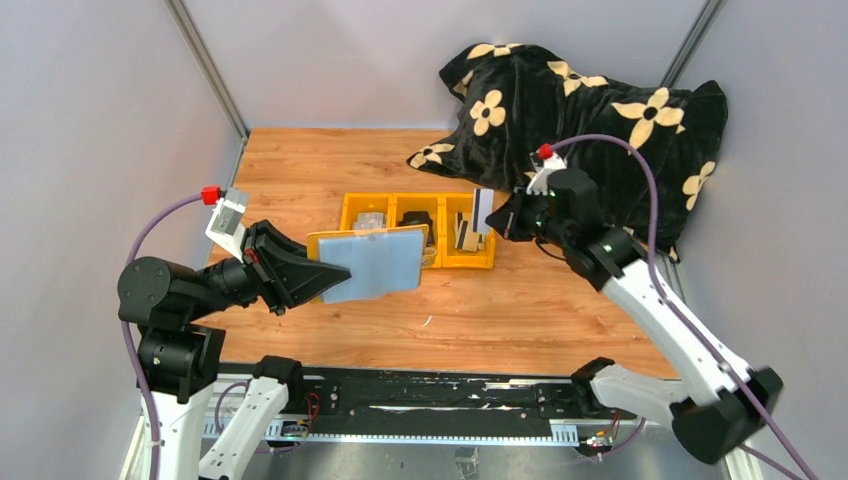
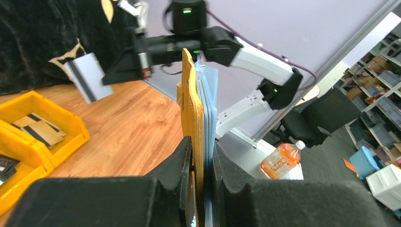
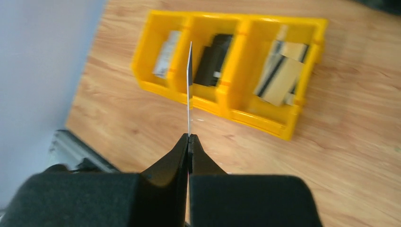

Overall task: Take the credit cards out of the card holder
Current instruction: Place the credit card in the storage box.

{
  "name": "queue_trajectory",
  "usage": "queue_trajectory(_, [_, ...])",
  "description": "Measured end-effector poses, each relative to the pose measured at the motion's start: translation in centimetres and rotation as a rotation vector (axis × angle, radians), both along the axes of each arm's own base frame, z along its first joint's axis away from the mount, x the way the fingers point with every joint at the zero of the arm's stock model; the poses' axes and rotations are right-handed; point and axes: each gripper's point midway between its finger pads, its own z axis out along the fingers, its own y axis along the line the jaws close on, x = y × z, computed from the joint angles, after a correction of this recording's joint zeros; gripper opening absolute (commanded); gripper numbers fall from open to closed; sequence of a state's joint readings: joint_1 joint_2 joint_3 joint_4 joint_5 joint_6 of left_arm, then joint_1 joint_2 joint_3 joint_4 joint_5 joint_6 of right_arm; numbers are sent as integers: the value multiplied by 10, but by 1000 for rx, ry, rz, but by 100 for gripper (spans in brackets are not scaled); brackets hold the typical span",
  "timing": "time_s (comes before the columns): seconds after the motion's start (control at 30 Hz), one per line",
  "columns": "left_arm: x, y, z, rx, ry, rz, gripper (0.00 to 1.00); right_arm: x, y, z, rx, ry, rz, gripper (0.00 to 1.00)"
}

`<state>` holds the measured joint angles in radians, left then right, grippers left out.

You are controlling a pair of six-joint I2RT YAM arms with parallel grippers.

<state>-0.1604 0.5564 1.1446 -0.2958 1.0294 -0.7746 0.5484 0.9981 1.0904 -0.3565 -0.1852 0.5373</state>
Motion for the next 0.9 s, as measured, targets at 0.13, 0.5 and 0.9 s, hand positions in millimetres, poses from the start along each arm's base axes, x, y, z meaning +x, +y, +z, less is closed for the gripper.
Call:
queue_trajectory(0.13, [-7,-1,3,0,-20,-26,0,35,-9,-60,-154,137,-77,0])
queue_trajectory(0.5, [-22,0,11,8,-69,-49,0,89,14,-152,-329,355,-55,0])
queue_trajectory(0.9, [-26,1,12,19,-89,-54,0,101,93,-83,-84,263,103,0])
